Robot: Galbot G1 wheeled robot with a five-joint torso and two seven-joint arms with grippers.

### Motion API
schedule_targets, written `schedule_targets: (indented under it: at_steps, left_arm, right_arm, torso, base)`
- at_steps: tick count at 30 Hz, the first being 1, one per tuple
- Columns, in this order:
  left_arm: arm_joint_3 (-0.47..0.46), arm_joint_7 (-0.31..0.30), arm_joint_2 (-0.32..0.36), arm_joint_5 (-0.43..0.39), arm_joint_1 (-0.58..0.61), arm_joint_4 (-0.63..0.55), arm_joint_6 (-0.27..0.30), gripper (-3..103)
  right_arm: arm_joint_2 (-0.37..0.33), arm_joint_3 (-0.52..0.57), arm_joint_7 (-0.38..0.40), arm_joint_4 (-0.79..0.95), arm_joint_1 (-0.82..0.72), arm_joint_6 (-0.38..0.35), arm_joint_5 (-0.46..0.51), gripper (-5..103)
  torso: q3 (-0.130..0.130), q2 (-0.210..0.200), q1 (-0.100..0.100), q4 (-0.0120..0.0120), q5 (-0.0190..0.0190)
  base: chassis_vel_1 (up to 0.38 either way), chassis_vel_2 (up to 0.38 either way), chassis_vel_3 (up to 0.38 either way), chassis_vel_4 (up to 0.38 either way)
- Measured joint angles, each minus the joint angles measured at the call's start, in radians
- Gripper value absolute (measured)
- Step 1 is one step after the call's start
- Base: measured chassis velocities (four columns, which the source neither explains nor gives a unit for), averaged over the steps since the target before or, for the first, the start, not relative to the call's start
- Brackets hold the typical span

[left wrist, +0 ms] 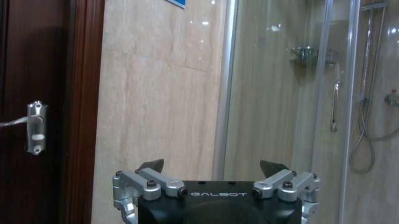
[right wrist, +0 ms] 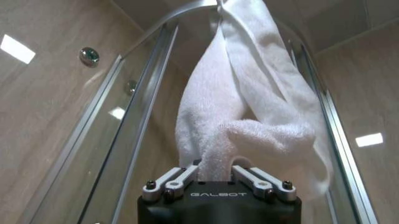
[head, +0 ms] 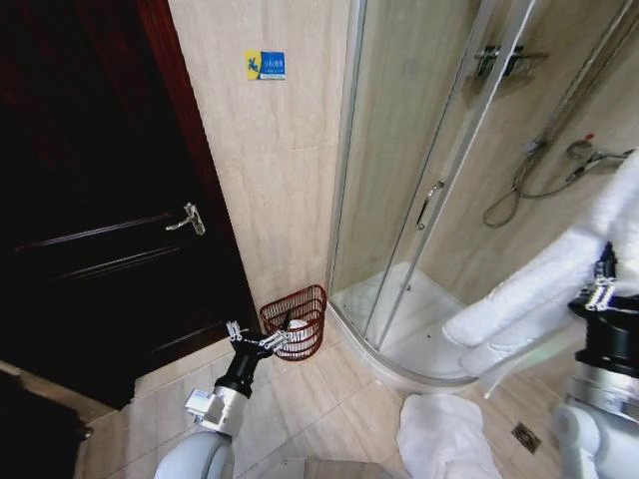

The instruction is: Discard the used towel into the hamper.

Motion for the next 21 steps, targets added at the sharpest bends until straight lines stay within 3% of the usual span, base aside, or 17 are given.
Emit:
schedule_targets:
  at_steps: [17, 19, 20, 21]
  left_arm:
    - [0.000, 0.000, 0.000, 0.000, 0.000, 0.000, 0.000, 100]
    - [0.000, 0.000, 0.000, 0.000, 0.000, 0.000, 0.000, 100]
    - [0.000, 0.000, 0.000, 0.000, 0.000, 0.000, 0.000, 100]
    - [0.000, 0.000, 0.000, 0.000, 0.000, 0.000, 0.000, 100]
  right_arm:
    - [-0.033, 0.010, 0.080, 0.036, 0.032, 0.003, -0.017, 9]
    - [-0.049, 0.032, 0.089, 0.050, 0.043, 0.001, -0.030, 9]
    - [-0.097, 0.104, 0.105, 0.067, 0.071, 0.007, -0.059, 9]
    - [-0.121, 0.131, 0.113, 0.076, 0.081, 0.012, -0.062, 9]
  torso:
    - [0.000, 0.000, 0.000, 0.0000, 0.0002]
    - [0.000, 0.000, 0.000, 0.0000, 0.0002]
    - [0.000, 0.000, 0.000, -0.0001, 0.0009]
    - [0.000, 0.000, 0.000, 0.0000, -0.0012]
  base:
    - [0.000, 0.000, 0.000, 0.000]
    - [0.000, 0.000, 0.000, 0.000]
    - [0.000, 0.000, 0.000, 0.000]
    - [0.000, 0.000, 0.000, 0.000]
